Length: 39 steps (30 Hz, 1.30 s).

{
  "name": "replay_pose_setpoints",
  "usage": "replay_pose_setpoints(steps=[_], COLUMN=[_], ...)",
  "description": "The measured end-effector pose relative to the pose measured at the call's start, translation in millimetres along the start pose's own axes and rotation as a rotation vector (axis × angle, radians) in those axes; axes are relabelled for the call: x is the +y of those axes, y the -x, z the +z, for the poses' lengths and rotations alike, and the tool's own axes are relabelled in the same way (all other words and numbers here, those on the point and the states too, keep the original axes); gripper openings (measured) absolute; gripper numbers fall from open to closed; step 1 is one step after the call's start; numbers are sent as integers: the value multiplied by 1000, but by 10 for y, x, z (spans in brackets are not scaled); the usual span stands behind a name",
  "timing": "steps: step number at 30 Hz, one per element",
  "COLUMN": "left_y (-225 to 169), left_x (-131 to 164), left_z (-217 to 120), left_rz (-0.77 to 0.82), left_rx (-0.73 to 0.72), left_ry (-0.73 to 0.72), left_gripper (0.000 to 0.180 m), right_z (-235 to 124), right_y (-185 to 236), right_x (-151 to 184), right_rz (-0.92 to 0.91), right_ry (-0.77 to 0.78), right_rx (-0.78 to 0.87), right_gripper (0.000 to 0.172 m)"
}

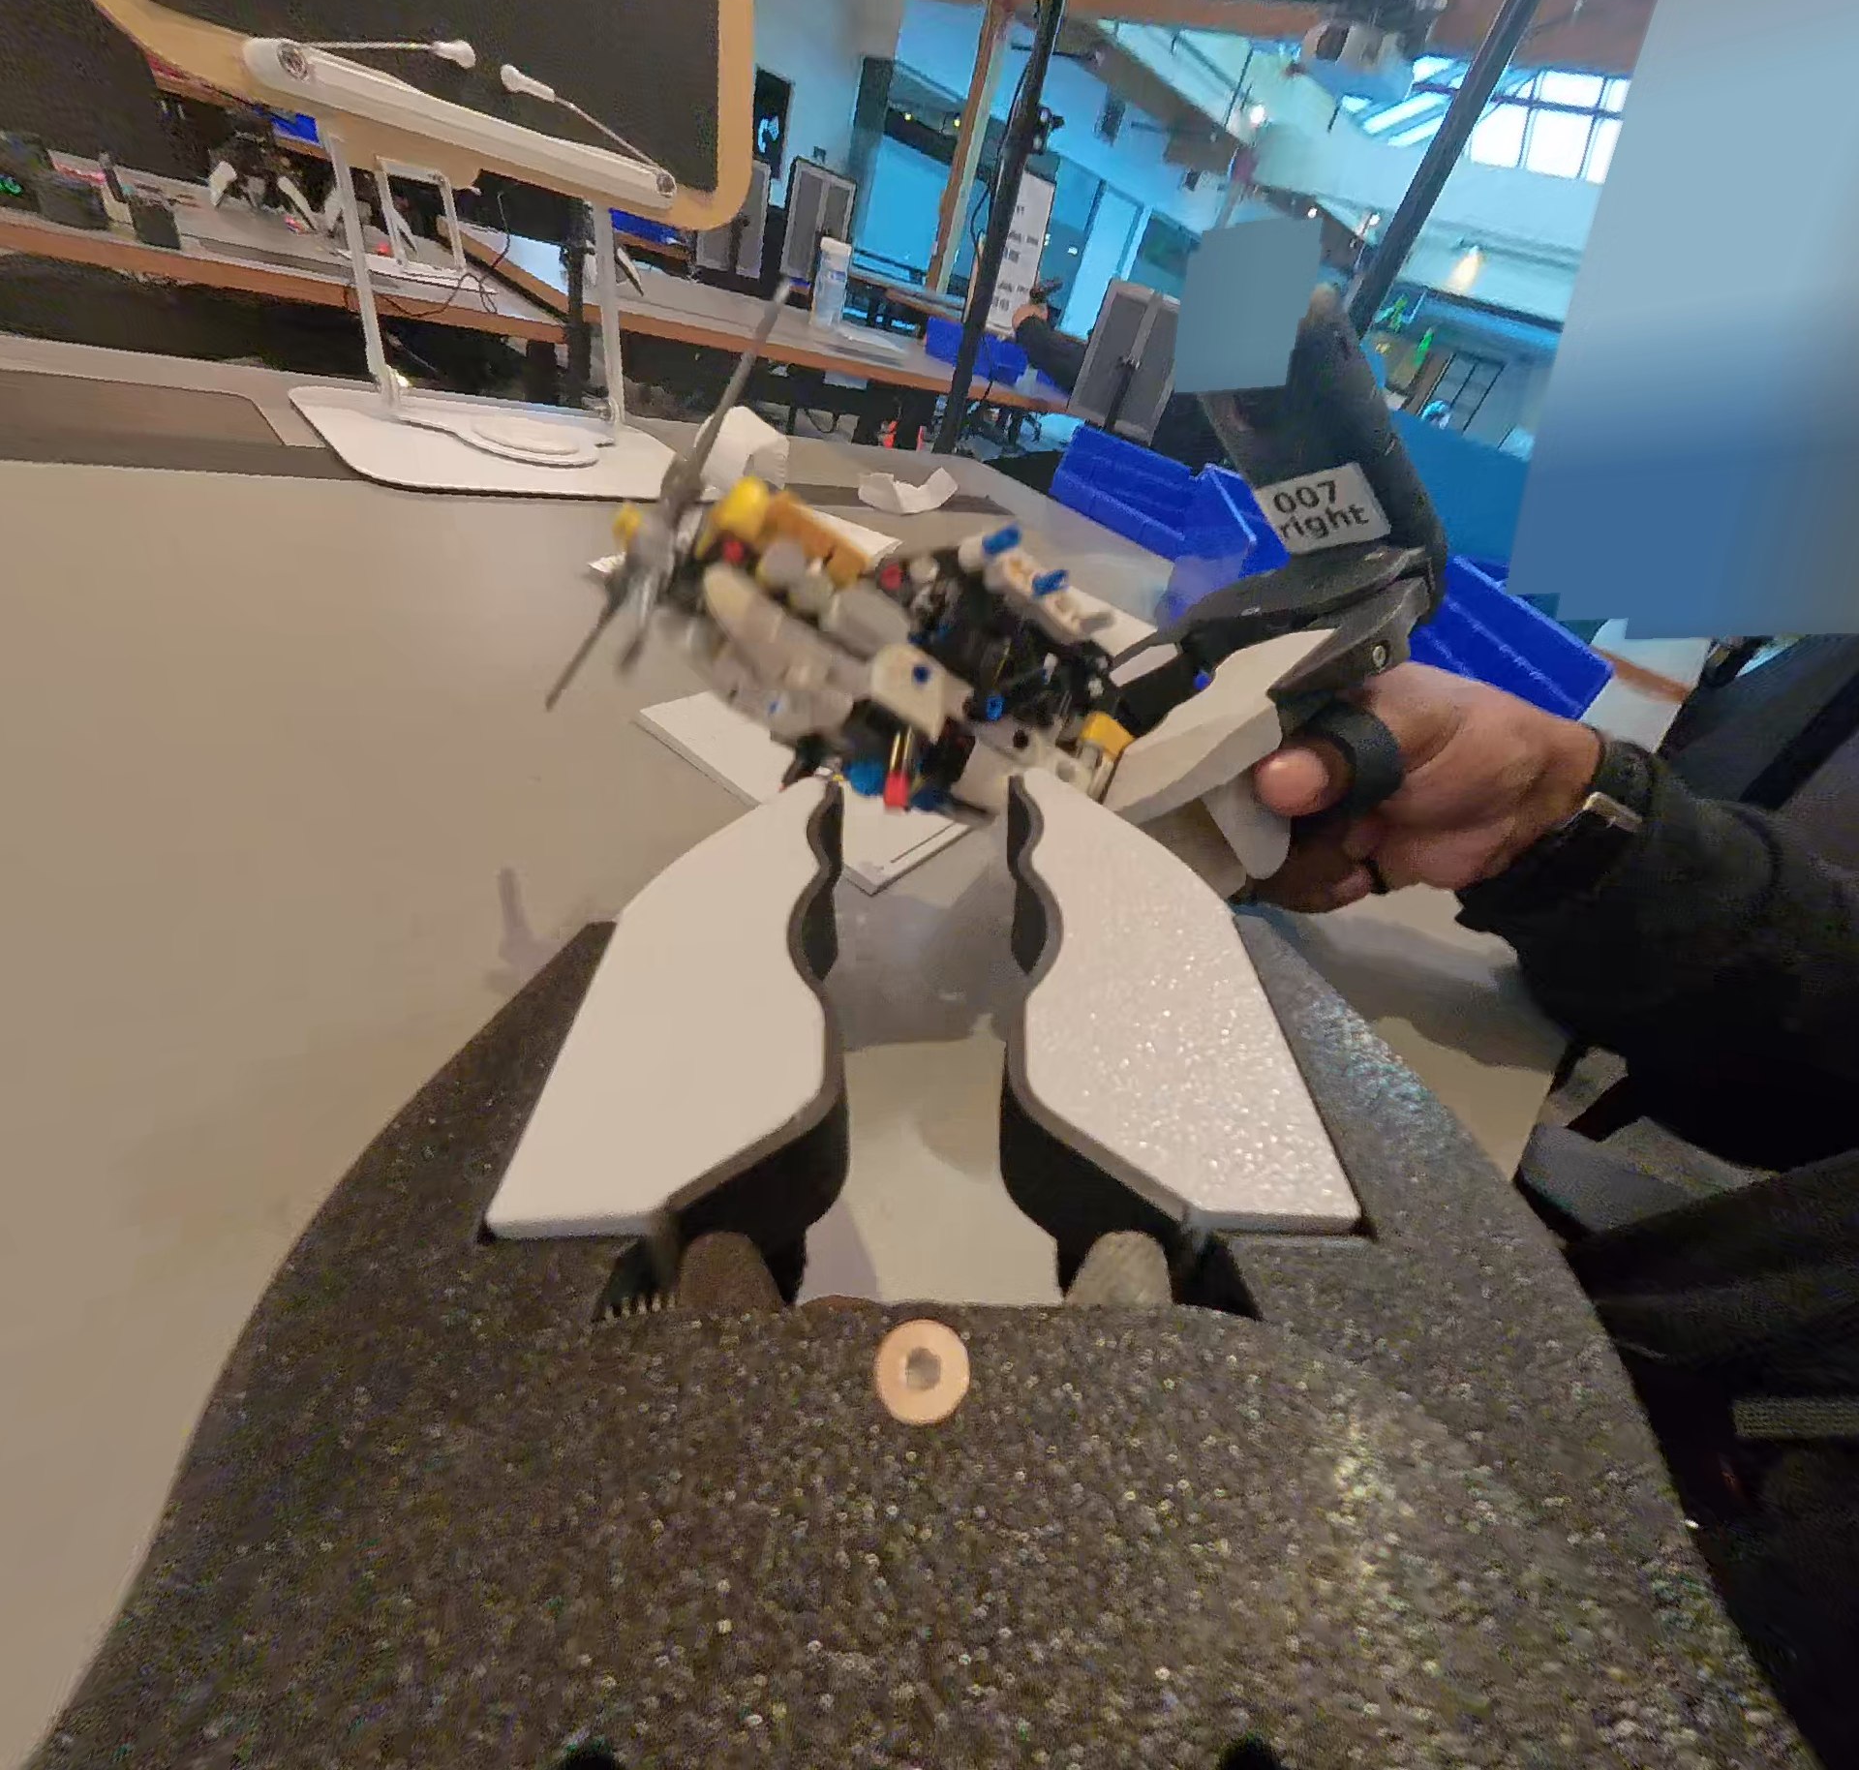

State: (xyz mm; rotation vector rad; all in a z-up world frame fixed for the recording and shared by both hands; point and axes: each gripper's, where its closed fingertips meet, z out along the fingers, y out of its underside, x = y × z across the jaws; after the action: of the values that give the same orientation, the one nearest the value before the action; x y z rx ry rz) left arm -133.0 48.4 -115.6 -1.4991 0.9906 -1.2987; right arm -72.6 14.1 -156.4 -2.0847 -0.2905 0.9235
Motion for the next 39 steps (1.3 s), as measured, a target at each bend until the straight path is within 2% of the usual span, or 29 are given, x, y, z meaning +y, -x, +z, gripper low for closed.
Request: replay_pose_setpoints(steps=[6,14,19,39], left_y=[-32,-199,-281,-334], left_x=[-36,-326,-413,-531], left_z=[79,182,182,197], left_rz=[-117,-346,-381,-315], left_rx=[75,302,368,333], left_ry=[-8,-130,-165,-205], left_gripper=[33,30,23,19], right_z=[34,92,57,21], right_y=[195,423,503,495], right_x=[-292,-421,-474,-495], right_rz=[74,75,51,48], right_ry=[-281,-471,-539,-584], right_rx=[-81,-185,-212,-212], right_gripper=[40,40,40,41])
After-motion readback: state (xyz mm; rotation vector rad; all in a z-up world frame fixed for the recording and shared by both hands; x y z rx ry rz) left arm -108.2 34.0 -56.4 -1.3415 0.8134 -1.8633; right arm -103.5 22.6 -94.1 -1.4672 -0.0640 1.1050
